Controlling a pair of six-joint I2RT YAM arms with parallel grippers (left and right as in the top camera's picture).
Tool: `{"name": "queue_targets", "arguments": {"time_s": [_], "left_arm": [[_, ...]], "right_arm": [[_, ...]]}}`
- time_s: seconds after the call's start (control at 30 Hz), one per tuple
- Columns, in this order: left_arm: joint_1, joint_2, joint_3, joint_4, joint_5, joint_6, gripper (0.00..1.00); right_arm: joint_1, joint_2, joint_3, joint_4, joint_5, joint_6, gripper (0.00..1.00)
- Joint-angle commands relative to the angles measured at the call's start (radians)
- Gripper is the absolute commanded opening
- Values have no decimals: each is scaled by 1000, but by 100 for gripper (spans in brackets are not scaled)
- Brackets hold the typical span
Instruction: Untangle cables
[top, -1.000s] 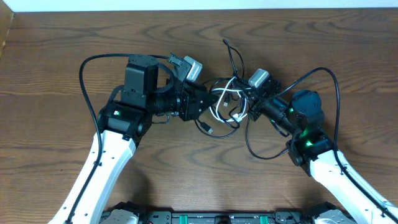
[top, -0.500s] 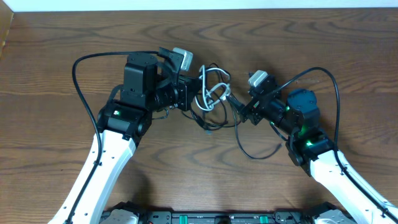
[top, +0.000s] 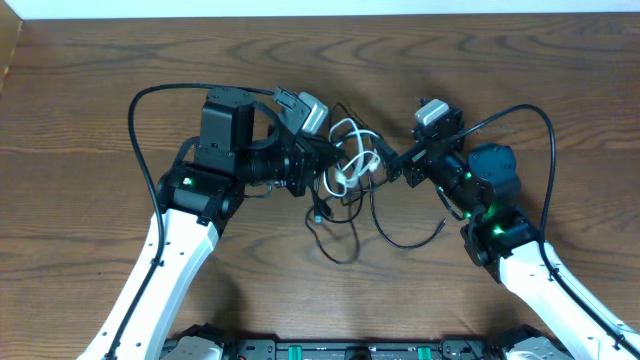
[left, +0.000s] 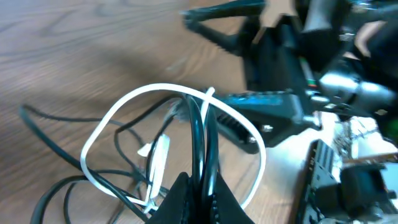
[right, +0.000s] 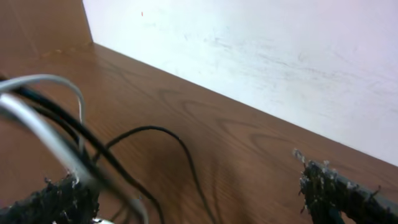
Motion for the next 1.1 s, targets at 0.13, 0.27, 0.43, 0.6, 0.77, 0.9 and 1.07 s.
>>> {"name": "queue_targets", "arguments": {"time_s": [0.13,0.27,0.43,0.6,0.77,0.9,1.07], "left_arm": [[-1,4,24,100,283,60,8],[-1,4,24,145,403,60,8],[1,3,24,152,415,60,7],[1,3,24,150,261,11,8],[1,3,24,129,-71,-178,8],[1,3,24,32,-479,-393,8],[1,3,24,-50,-695,-467,22]], "right_arm": [[-2,-7,7,6,-203,-61,99],[-2,-7,7,2,-183,-63,99],[-2,-7,7,-56,72,-19,99],[-3,-7,7,-198,468,128,99],[-5,-7,7,-280,632,187,99],[-5,-7,7,-287,651,225,99],[-9,-7,7,-287,651,242,99]]}}
